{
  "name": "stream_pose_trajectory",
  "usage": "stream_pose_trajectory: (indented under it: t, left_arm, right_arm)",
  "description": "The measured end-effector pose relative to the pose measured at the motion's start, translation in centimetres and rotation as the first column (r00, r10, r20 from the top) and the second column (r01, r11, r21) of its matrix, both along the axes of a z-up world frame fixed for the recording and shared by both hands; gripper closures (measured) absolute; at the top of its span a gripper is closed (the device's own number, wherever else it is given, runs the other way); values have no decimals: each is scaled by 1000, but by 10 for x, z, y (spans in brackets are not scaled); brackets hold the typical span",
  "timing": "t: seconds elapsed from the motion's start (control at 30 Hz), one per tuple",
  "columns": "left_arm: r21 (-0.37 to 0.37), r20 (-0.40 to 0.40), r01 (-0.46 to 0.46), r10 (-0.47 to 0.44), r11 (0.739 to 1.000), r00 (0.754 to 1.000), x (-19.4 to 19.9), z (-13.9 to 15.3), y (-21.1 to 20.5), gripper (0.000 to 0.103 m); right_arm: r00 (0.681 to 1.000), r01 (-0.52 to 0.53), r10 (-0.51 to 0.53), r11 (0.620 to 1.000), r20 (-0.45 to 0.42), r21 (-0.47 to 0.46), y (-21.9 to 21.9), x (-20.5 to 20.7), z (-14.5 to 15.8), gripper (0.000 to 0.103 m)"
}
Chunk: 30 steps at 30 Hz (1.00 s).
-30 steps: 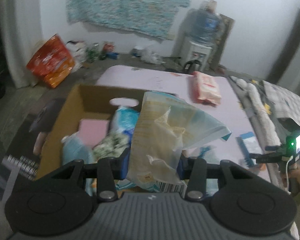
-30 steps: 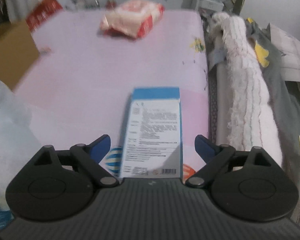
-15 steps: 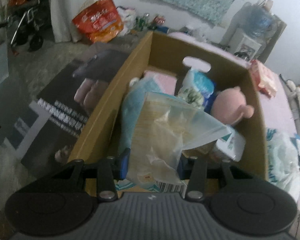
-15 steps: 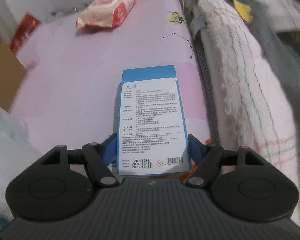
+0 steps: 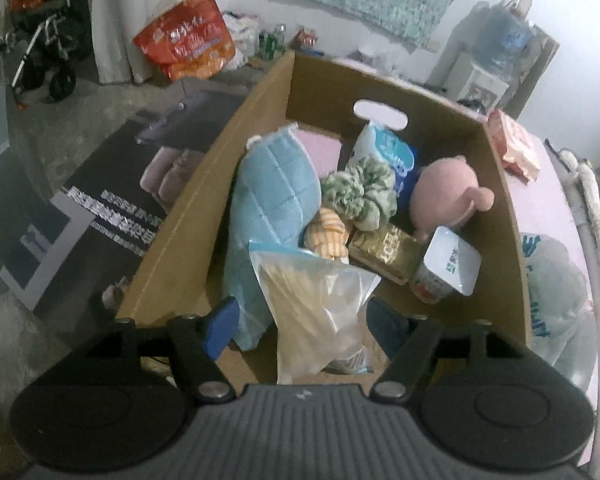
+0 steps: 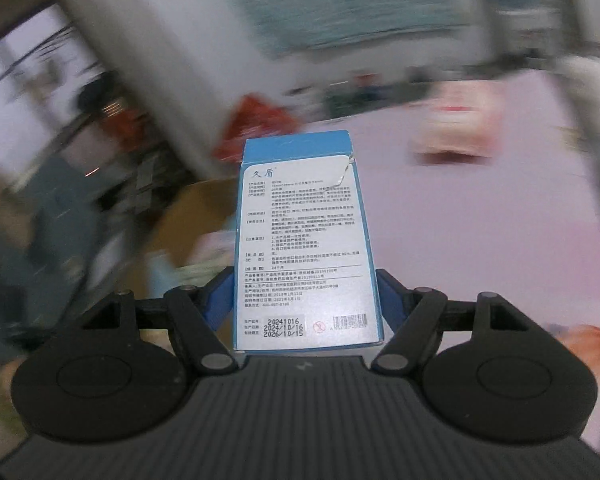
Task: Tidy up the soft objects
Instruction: 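Lower the bread bag into the box and open the left tool, then lower the medicine box into the box and open the right tool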
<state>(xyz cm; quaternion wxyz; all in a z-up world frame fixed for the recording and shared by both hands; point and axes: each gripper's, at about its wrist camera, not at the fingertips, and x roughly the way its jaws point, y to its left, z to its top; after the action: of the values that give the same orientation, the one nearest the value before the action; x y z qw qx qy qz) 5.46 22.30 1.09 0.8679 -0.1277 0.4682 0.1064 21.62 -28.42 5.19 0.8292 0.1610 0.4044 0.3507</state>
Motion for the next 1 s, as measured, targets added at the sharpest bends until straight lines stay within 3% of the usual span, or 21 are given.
stream_pose_trajectory:
  t: [0.13,0.27,0.4,0.5,0.67,0.9,1.0]
  left_arm:
    - [25,75,-28,26,999,997,-14,9,0,28]
    - [54,125,-69,62,996,990,-24,15,7,28]
    - [100,154,-86,70,991,986,-34,18,12,27]
    - [114,162,-97,78,989,984,-38,17,17,26]
    - [103,173,-101,82,990,982,-43,12,27,24]
    - [134,201,-124,96,983,975,-56,13,31,15]
    - [172,230,-150,108,974,967,-65,17,29,12]
  right_arm:
    - [977,-214,214,977,-18,0,90,-8,7,31]
    - [941,-338,336,938,-48,-70,165,-16,-4,31]
    - [923,-384,375,911,-82,-148,220,-23,-18,30]
    - [908,-418,403,868,-112,-267,256,-37,-33,22]
    - [887,-454,446,805,-115,-382,273,-57,-49,21]
    - [891,-453,437,845,-124,-284,269,-44,-42,22]
    - [894,-446,439,858,-87,-255,280,-39,-37,34]
